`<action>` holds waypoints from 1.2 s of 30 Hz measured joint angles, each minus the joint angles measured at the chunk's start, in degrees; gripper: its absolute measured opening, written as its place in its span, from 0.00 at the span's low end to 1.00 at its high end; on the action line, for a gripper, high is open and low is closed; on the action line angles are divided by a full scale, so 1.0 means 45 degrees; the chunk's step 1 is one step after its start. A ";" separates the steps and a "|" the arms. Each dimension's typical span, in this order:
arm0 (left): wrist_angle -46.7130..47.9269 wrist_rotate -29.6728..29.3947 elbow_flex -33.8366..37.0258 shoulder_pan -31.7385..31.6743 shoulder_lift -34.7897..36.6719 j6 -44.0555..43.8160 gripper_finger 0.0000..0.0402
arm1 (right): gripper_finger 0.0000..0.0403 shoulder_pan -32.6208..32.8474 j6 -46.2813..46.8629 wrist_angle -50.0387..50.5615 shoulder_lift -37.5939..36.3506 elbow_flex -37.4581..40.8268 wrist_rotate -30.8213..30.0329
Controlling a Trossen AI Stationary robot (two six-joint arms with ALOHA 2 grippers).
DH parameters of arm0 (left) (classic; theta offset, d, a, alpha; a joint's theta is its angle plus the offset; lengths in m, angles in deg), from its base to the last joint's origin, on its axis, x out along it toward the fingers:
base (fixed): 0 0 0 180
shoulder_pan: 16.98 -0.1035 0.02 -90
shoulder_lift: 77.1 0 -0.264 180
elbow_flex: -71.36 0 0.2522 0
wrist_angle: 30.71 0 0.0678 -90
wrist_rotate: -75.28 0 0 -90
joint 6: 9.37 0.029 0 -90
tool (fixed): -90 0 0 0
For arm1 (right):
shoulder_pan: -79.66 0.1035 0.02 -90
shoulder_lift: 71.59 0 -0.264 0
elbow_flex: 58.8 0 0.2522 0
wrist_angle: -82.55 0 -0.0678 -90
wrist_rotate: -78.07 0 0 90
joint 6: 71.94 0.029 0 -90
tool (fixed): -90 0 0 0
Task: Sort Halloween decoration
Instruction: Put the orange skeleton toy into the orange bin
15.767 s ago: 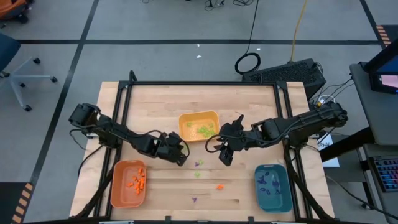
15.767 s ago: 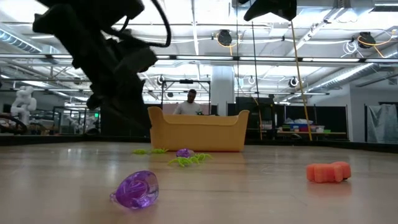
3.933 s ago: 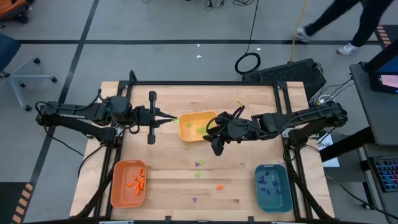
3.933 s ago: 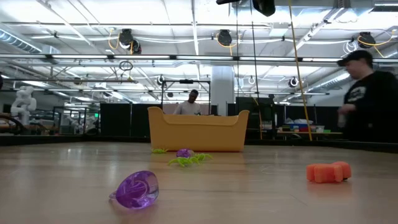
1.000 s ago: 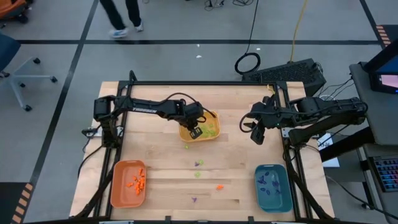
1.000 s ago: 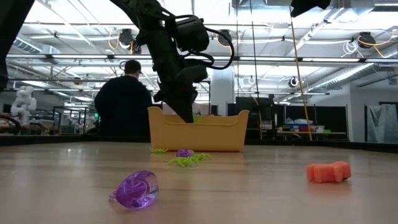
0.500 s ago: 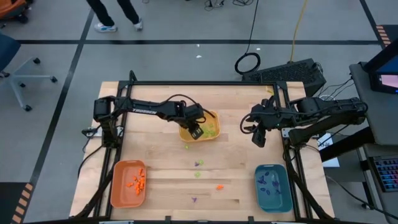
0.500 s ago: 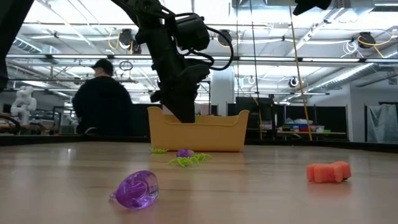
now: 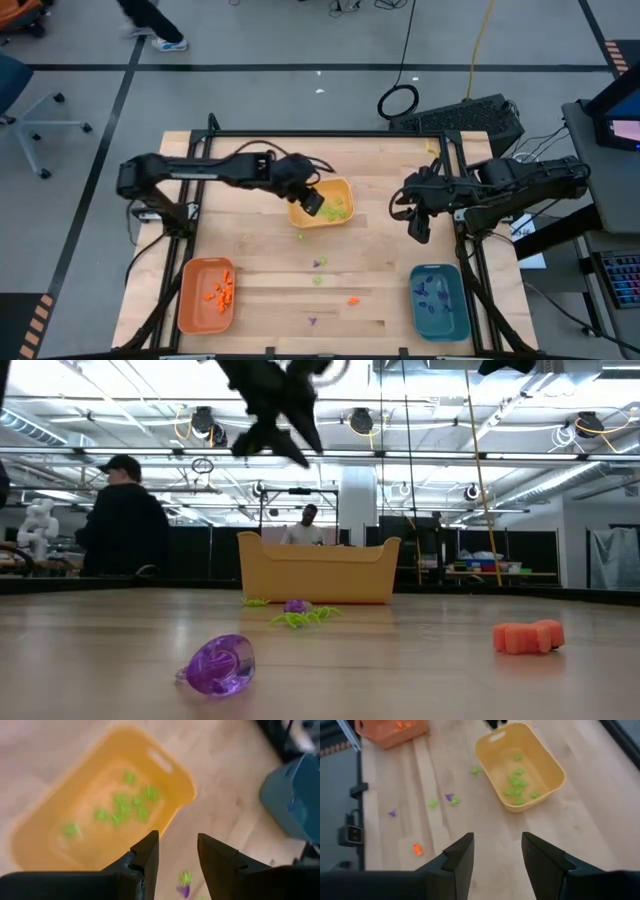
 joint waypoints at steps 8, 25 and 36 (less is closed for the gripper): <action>-0.0170 -0.2857 -0.0058 0.2212 0.1770 0.0105 0.33 | 0.37 0.1088 0.1275 -0.0592 0.0213 -0.0001 0.0020; -0.1216 -0.7444 -0.0039 0.7642 0.1883 -0.0693 0.33 | 0.40 0.3641 -0.0152 -0.2502 0.4320 0.0004 0.1356; -0.0243 -0.8319 -0.0039 0.8841 0.1878 -0.1344 0.33 | 0.54 0.3748 -0.0943 -0.4855 0.7410 -0.0001 0.3417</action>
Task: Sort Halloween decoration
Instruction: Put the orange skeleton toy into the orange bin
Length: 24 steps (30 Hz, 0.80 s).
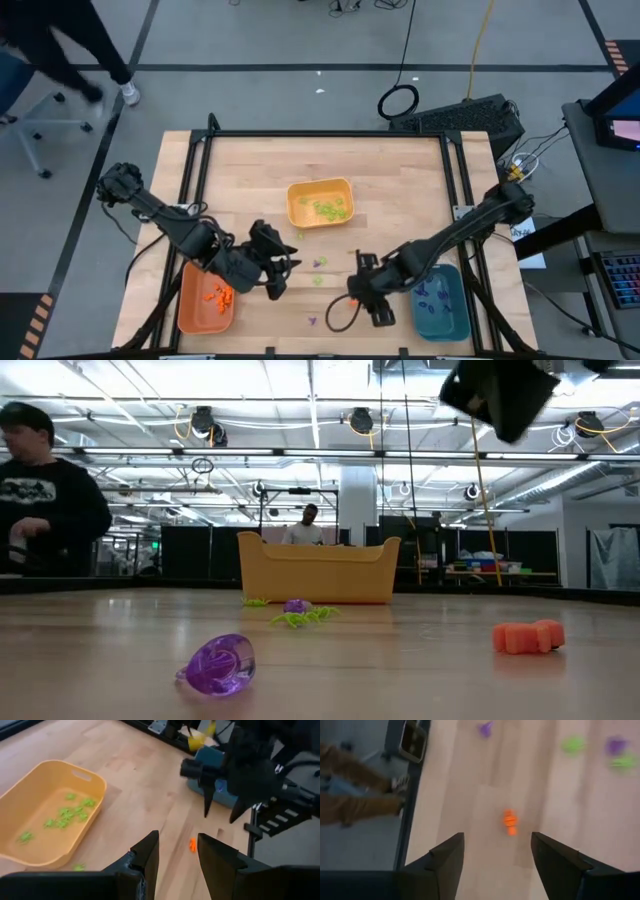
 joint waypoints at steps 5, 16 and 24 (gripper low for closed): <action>0.0535 -0.0005 0.0000 0.0180 0.0000 -0.0056 0.33 | 0.50 0.0002 -0.0762 -0.0827 0.1239 0.0000 0.0609; 0.1275 -0.0184 0.0000 0.0416 0.0000 -0.0656 0.33 | 0.46 -0.0005 -0.1536 -0.1147 0.2955 0.0000 0.0536; 0.1310 -0.0223 0.0000 0.0406 0.0000 -0.0656 0.33 | 0.46 0.0000 -0.1207 -0.1007 0.3690 0.0000 -0.0089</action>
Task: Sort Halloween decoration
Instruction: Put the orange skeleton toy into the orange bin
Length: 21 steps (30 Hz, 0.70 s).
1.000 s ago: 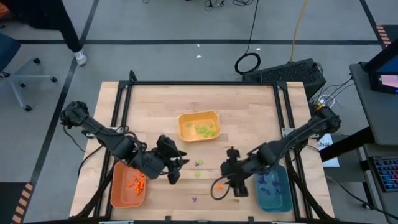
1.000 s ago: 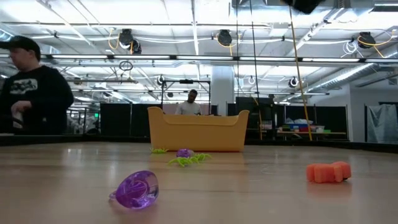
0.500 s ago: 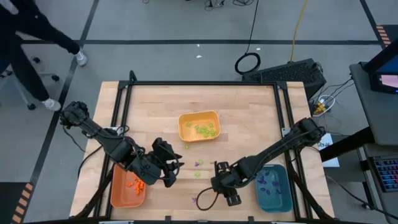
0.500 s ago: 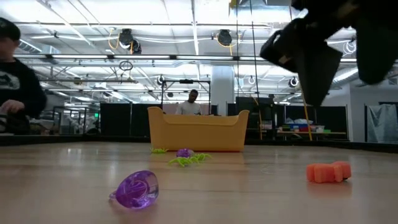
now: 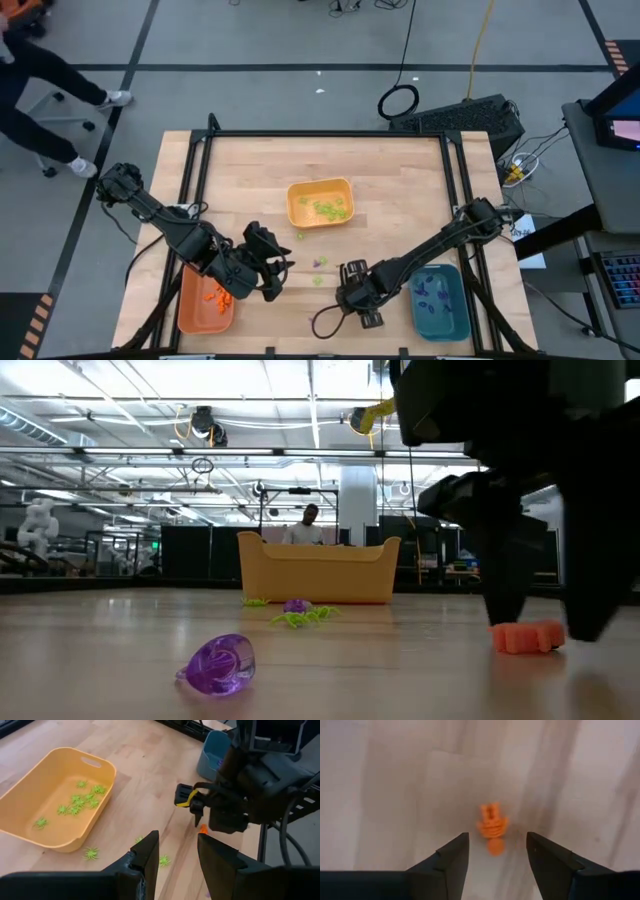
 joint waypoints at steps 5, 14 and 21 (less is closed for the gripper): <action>0.0047 0.0000 0.0000 0.0000 0.0000 0.0004 0.33 | 0.41 -0.0010 -0.0017 -0.0049 -0.0002 0.0000 -0.0441; 0.0241 0.0000 0.0000 0.0000 0.0000 0.0005 0.33 | 0.28 0.0161 -0.0004 -0.0181 -0.0010 0.0150 -0.0428; 0.0282 0.0000 0.0000 0.0000 0.0000 0.0010 0.33 | 0.28 0.0257 0.0628 -0.0526 -0.0056 0.0631 -0.0396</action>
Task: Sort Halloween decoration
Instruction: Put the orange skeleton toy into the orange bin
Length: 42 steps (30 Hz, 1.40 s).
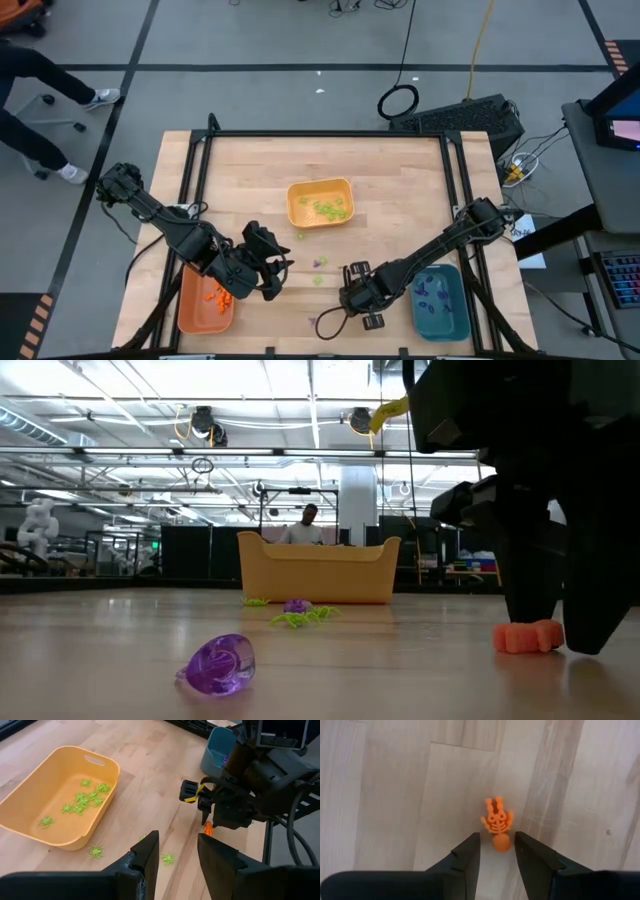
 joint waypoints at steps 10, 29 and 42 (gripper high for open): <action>0.0063 -0.0200 0.0000 -0.0003 0.0000 0.0010 0.33 | 0.17 -0.0019 -0.0174 -0.0354 0.0015 0.0039 -0.0022; 0.0049 -0.0340 0.0000 -0.0001 0.0000 0.0010 0.33 | 0.01 -0.0049 0.0681 0.0032 -0.2546 -0.0019 0.0368; -0.0368 -0.0906 0.0001 -0.0005 -0.0005 0.0015 0.33 | 0.01 -0.0034 0.4104 -0.1944 -0.5723 -0.0024 -0.1963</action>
